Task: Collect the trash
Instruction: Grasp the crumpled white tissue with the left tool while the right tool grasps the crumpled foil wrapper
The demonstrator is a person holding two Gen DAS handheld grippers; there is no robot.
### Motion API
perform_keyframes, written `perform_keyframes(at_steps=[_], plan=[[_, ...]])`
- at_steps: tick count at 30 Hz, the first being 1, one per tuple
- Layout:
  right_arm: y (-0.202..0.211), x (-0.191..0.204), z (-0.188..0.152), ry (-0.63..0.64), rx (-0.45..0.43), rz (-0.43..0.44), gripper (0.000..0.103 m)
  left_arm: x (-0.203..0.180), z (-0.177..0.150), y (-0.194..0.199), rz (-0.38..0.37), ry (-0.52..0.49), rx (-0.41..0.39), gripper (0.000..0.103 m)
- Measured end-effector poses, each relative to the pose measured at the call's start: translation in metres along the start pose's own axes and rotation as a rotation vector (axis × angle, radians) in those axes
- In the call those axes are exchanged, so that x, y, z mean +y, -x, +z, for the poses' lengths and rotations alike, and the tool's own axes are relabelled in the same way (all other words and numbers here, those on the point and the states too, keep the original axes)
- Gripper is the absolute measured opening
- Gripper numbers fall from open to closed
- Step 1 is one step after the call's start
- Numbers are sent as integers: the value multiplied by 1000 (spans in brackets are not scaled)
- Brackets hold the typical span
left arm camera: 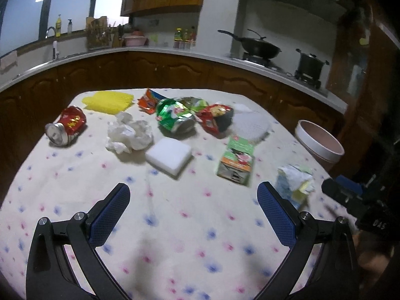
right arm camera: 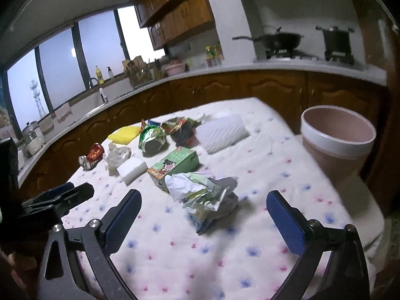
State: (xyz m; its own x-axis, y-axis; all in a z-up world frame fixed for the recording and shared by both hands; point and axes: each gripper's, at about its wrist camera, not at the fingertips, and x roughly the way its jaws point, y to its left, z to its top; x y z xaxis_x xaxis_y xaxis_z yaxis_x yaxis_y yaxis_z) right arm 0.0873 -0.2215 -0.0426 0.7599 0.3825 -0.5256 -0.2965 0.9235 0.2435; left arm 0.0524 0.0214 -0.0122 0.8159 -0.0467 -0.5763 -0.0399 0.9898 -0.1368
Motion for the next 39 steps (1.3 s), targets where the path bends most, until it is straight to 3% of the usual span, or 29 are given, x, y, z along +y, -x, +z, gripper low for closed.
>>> perform_keyframes(at_steps=[13,15,19,21,25,29,32,39], plan=[[-49,-12,9,-62,141,20,93,76,56,-67,116,125,100,103],[-55,-13,11,-71,160,22,88,86,63,-82,130,135,125,103],[-68,-18,12,-94,200,29,69,100,73,-108,155,143,167,101],[-73,-21,11,-108,218,33,54,104,76,-121,174,132,193,96],[-72,-22,12,-101,208,42,46,109,71,-144,156,129,270,62],[-71,-19,15,-83,201,48,43,104,65,-144,137,98,272,47],[-70,-18,18,-76,190,48,42,100,63,-140,125,93,267,38],[-57,-18,30,-71,152,67,42,93,80,-103,73,123,181,37]])
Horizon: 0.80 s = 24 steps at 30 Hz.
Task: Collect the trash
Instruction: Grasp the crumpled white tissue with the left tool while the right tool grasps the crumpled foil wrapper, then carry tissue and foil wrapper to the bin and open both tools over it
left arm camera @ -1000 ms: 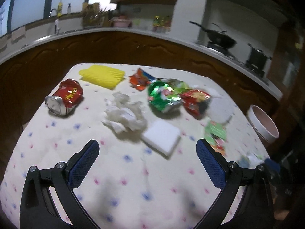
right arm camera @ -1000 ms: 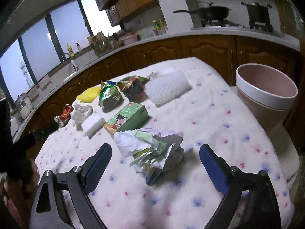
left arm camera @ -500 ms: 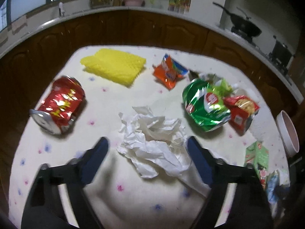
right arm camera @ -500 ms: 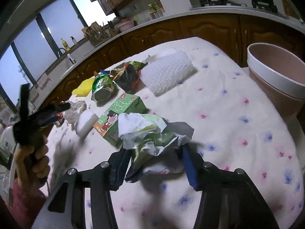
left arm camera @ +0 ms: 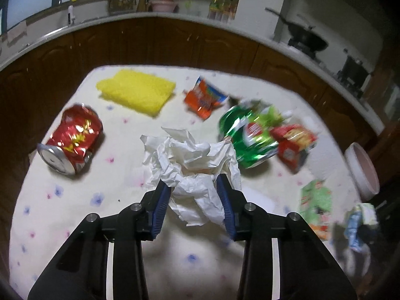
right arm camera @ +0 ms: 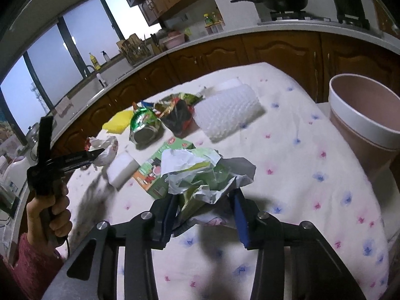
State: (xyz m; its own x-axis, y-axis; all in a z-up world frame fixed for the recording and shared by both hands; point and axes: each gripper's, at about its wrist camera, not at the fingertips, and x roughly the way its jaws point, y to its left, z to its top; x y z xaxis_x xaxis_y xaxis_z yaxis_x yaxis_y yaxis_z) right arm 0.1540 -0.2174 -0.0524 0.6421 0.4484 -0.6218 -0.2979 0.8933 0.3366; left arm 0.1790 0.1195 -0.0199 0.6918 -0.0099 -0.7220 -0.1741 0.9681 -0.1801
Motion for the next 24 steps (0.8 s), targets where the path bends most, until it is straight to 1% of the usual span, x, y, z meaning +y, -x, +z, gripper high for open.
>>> perform_keyframes(at_steps=[5,8,14,17,24], plan=[[10,-3,9,5,-27,-1,42,-25,5,30,-61,-29,-56,37],[15,-5,13,2,-43,0,42,-44,3,36,-94,-57,-64,37],[31,-18,19,-6,-75,-14,42,-78,-4,38,-183,-89,-43,37],[37,-26,21,-20,-86,-23,42,-97,-8,40,-210,-112,-39,37],[56,-54,26,-54,-122,-72,42,-148,-20,40,-293,-179,-17,37]])
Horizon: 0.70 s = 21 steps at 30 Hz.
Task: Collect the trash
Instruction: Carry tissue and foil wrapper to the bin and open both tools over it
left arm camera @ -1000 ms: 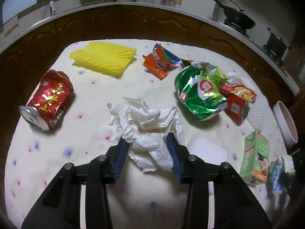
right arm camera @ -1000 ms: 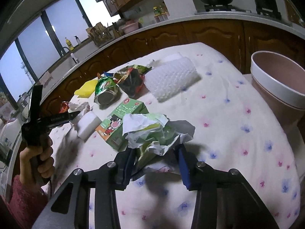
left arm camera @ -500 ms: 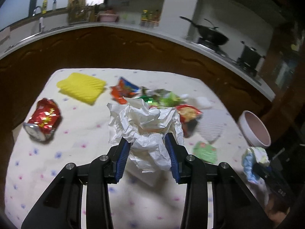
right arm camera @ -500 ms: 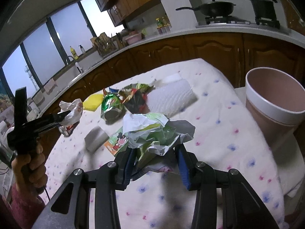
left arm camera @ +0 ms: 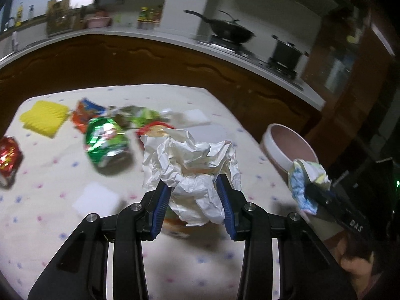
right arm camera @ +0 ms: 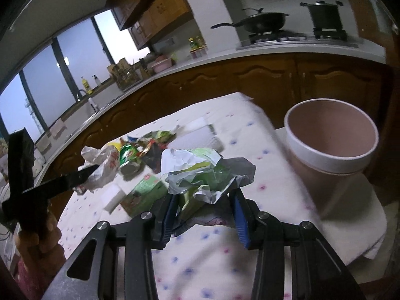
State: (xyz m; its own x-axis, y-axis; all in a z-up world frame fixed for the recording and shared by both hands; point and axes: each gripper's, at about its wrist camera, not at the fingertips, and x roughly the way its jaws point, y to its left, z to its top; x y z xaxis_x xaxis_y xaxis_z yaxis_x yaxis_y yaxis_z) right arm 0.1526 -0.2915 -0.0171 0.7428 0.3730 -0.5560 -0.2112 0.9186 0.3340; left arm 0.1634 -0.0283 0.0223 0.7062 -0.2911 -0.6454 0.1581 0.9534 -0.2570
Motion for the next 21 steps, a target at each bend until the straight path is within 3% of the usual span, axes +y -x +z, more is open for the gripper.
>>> perform_keyframes(at_steps=[21], plan=[[37,-105,34,-132,-111,-193,42,-135,42,-80,-196,-172,60,37]])
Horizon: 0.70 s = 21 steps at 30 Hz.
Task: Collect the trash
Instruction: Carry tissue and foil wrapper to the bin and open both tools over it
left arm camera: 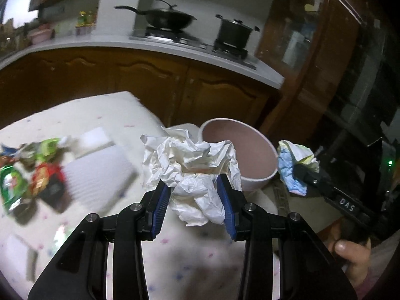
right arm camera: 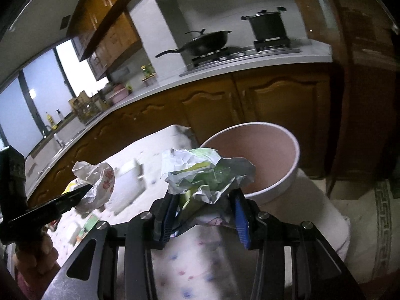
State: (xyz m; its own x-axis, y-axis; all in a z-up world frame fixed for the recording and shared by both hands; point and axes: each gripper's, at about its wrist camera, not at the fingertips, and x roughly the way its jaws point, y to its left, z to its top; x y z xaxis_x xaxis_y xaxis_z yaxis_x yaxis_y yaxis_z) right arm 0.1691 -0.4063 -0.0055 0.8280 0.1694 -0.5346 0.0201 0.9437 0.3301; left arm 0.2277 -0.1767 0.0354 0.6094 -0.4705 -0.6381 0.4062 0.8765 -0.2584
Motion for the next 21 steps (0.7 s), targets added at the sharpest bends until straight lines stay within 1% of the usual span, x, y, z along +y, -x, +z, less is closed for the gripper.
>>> perform_keyframes(at_steps=[4,9,11,17,21], plan=[[-7,-16,13,-10,-10,-27,43,-12,18,-23,-32,-12,18,38],[-21,-38,31,-21,-14,-54,43,-27,40,-58,-48,-33,51,38],[-30,-46,38,-28,-5,-61,43,-32,48,-75,-42,-40,73,38],[-54,-62,49,-32,36,-57,44,-45,59,-113,-30,-59,125,41],[-62,-66,52,-28,48,-53,45,-48,62,-130,-30,-64,150,44]])
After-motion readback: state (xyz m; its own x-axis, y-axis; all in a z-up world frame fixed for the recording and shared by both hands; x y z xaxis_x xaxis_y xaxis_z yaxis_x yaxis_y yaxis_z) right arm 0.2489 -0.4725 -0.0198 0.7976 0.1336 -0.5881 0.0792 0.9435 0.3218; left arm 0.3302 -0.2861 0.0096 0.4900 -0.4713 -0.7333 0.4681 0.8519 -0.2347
